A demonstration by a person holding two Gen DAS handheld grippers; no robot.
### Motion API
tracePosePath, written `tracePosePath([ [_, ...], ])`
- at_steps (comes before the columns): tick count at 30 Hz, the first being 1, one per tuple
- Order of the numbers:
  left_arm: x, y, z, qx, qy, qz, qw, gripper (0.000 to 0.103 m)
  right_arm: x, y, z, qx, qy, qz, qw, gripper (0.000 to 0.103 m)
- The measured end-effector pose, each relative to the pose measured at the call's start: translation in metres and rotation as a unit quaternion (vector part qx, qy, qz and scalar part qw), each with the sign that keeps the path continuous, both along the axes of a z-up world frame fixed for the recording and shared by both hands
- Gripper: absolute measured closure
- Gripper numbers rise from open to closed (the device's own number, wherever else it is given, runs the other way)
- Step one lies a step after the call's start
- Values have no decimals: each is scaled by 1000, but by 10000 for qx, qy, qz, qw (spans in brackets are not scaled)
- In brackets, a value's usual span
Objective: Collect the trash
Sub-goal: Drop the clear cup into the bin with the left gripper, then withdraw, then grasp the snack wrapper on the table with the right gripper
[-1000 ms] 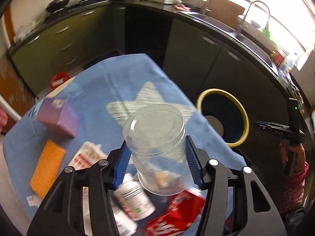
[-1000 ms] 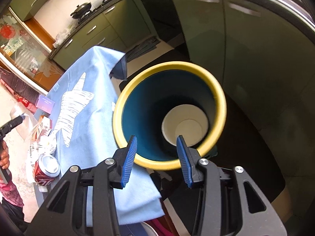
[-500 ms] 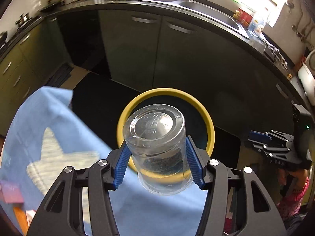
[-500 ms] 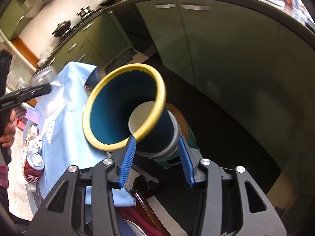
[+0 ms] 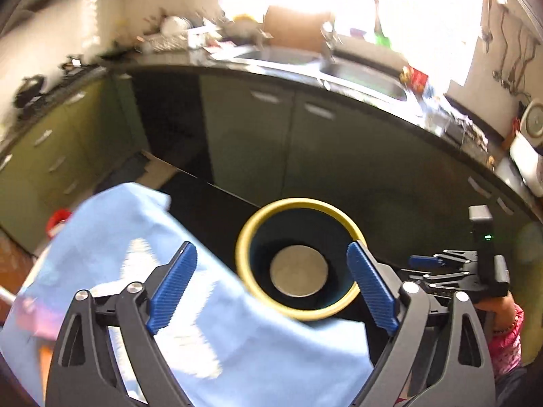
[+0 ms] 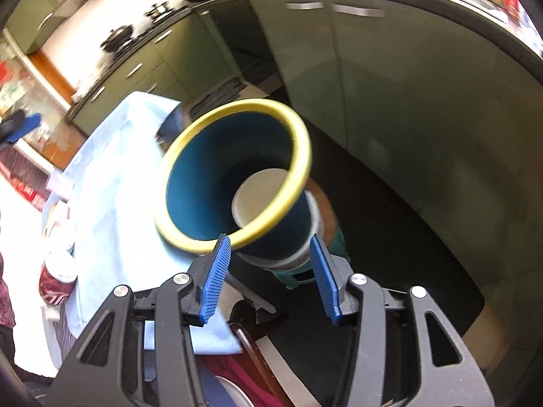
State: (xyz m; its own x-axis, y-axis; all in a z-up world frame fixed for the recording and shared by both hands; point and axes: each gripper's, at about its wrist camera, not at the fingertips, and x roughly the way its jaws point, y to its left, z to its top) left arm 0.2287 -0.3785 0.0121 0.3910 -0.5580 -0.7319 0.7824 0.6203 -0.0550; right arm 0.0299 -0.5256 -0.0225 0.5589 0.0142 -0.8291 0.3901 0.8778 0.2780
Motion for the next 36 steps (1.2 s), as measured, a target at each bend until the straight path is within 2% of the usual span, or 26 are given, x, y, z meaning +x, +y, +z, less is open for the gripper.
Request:
tracePosePath([
  [4, -21, 79, 24, -372, -122, 567, 9976, 10, 18, 29, 6, -66, 4, 501, 9987, 56],
  [8, -40, 160, 29, -520, -341, 1147, 9914, 7, 35, 64, 15, -187, -19, 1038, 9944, 55],
  [14, -75, 269, 12, -463, -723, 2175, 9723, 7, 64, 123, 33, -385, -99, 1889, 9812, 54],
  [17, -92, 316, -5, -503, -644, 2691, 9596, 6, 81, 158, 40, -390, -146, 2308, 9721, 54],
  [22, -113, 367, -38, -465, -548, 3225, 9438, 6, 121, 219, 51, -324, -133, 3054, 9516, 54],
  [28, -129, 392, -67, -505, -438, 3561, 9321, 6, 173, 287, 46, -299, 368, 3816, 9231, 54],
  [32, -136, 397, -73, -601, -405, 3579, 9309, 5, 193, 315, 35, -337, 787, 4119, 9072, 54],
  [36, -141, 394, -75, -626, -427, 3468, 9349, 5, 205, 331, 22, -481, 1134, 4267, 8960, 54],
])
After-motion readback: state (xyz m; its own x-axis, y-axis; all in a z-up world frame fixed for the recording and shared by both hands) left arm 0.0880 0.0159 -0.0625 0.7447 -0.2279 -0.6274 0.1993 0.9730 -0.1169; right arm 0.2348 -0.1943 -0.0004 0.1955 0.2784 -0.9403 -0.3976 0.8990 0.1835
